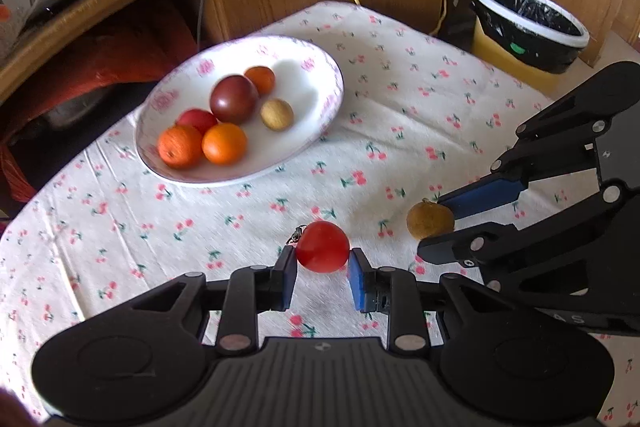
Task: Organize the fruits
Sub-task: 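Carry the red tomato and potato in both tools toward the bowl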
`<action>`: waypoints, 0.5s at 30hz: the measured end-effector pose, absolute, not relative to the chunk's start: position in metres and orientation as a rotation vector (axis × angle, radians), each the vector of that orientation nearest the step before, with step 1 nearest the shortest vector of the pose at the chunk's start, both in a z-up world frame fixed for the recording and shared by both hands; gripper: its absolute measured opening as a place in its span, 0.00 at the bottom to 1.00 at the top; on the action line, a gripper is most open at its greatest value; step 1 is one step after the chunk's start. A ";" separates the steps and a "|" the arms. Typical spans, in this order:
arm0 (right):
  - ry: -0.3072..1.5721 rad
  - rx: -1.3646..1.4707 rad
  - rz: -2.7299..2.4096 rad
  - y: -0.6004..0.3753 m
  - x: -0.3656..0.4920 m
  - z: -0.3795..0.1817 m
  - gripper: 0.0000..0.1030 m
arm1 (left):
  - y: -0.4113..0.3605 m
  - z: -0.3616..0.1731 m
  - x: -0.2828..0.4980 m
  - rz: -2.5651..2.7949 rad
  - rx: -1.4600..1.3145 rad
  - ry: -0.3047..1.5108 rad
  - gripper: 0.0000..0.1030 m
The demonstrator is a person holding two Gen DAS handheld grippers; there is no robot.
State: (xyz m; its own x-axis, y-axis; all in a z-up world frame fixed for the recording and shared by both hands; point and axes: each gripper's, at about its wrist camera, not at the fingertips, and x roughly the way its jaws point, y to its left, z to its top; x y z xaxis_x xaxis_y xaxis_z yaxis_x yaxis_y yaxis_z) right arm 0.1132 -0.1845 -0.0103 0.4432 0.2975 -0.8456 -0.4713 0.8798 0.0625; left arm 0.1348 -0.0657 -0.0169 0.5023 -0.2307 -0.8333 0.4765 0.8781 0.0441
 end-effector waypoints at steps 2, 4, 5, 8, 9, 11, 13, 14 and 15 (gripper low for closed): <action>0.986 -0.191 0.478 -0.183 0.117 -0.004 0.19 | -0.064 -0.010 0.137 -0.420 0.282 0.935 0.35; 0.965 -0.190 0.473 -0.183 0.121 0.002 0.19 | -0.061 -0.003 0.141 -0.407 0.272 0.914 0.35; 0.957 -0.189 0.472 -0.182 0.123 0.004 0.19 | -0.059 0.000 0.144 -0.400 0.267 0.905 0.35; 0.925 -0.195 0.464 -0.178 0.134 0.012 0.19 | -0.055 0.010 0.155 -0.376 0.263 0.874 0.35; 0.917 -0.195 0.461 -0.176 0.138 0.014 0.19 | -0.054 0.013 0.159 -0.367 0.264 0.863 0.35; 0.899 -0.199 0.453 -0.174 0.147 0.016 0.19 | -0.051 0.017 0.168 -0.351 0.260 0.846 0.35; 0.883 -0.200 0.446 -0.171 0.156 0.018 0.19 | -0.049 0.018 0.177 -0.334 0.257 0.836 0.35; 0.877 -0.201 0.442 -0.170 0.160 0.017 0.19 | -0.047 0.017 0.181 -0.327 0.253 0.834 0.35; 0.870 -0.203 0.436 -0.169 0.165 0.017 0.19 | -0.045 0.016 0.186 -0.319 0.248 0.836 0.35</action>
